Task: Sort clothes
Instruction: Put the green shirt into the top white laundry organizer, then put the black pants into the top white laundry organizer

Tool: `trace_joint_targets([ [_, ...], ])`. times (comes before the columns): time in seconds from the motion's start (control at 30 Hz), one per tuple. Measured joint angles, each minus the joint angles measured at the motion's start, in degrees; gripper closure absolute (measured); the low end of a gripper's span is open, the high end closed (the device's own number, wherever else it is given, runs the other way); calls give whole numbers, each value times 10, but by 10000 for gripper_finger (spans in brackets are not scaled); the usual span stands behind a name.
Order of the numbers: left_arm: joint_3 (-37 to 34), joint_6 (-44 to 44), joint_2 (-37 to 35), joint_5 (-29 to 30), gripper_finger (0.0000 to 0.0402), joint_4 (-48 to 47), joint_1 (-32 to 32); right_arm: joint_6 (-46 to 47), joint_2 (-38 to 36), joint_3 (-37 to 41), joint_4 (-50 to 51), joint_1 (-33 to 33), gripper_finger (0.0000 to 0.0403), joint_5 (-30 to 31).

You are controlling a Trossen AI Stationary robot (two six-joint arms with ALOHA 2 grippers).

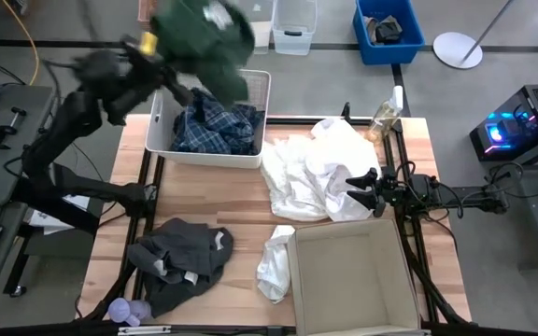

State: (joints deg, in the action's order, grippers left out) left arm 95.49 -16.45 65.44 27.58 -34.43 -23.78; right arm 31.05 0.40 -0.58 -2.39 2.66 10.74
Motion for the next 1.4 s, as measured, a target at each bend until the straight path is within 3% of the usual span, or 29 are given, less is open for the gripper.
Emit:
trace_joint_targets([
  [0.07,-36,43,0,-18,373,-41,-2,0,0,0,0,0,124,0],
  [0.37,-308,191,3,30,373,-59,-22,0,0,0,0,0,124,0],
  [0.5,-355,223,40,16,373,-130,-58,0,0,0,0,0,124,0],
  [0.63,-350,238,94,-78,354,-189,-106,0,0,0,0,0,124,0],
  [0.87,-287,235,133,-261,219,-214,-159,0,0,0,0,0,124,0],
  [1.03,-186,236,123,-259,173,-225,-174,0,0,0,0,0,124,0],
  [1.3,-68,215,123,-257,164,-271,-175,0,0,0,0,0,124,0],
  [1.4,-44,240,120,-312,164,-307,-175,0,0,0,0,0,124,0],
])
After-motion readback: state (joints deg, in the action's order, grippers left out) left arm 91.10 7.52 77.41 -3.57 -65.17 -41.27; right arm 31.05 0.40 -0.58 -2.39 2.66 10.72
